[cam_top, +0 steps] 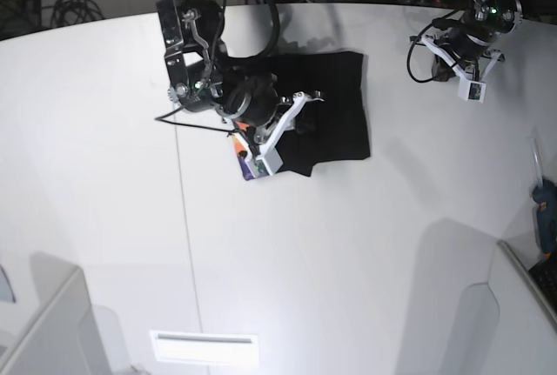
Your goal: Fold the T-shirt properly
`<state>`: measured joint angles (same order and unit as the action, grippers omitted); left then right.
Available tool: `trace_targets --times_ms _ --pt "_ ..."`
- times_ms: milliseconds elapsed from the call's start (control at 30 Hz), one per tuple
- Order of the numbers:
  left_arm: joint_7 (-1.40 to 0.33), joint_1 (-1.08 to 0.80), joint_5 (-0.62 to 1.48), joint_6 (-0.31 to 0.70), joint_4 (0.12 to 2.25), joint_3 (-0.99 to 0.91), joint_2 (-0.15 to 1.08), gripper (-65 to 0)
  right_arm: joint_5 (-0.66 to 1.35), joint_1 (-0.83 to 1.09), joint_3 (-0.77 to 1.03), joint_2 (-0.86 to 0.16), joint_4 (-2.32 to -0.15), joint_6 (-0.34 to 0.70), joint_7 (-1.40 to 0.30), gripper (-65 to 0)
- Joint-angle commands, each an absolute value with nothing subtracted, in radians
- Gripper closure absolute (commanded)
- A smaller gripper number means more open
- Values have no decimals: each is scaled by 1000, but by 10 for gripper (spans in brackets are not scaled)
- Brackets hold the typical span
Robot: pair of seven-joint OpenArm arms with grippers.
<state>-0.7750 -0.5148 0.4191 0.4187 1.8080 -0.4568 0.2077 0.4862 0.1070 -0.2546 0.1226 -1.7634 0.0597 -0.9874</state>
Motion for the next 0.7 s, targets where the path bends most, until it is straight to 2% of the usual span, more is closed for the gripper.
trace_targets --times_ms 0,333,433,567,667 --pt "-760 -516 427 420 1821 -461 217 0 504 85 -255 134 -1779 62 -970 0" --pt "-760 -507 427 420 1821 -449 214 0 506 87 -255 140 -1779 61 -938 0" --pt "-760 -495 427 420 1821 -435 213 0 529 87 -303 140 -1778 59 -935 0" --pt "-760 -489 427 420 1819 -409 213 0 553 81 -338 139 -1773 -33 -924 0" --pt "-760 -489 427 420 1819 -420 213 0 555 77 -364 134 -1771 -54 -889 0"
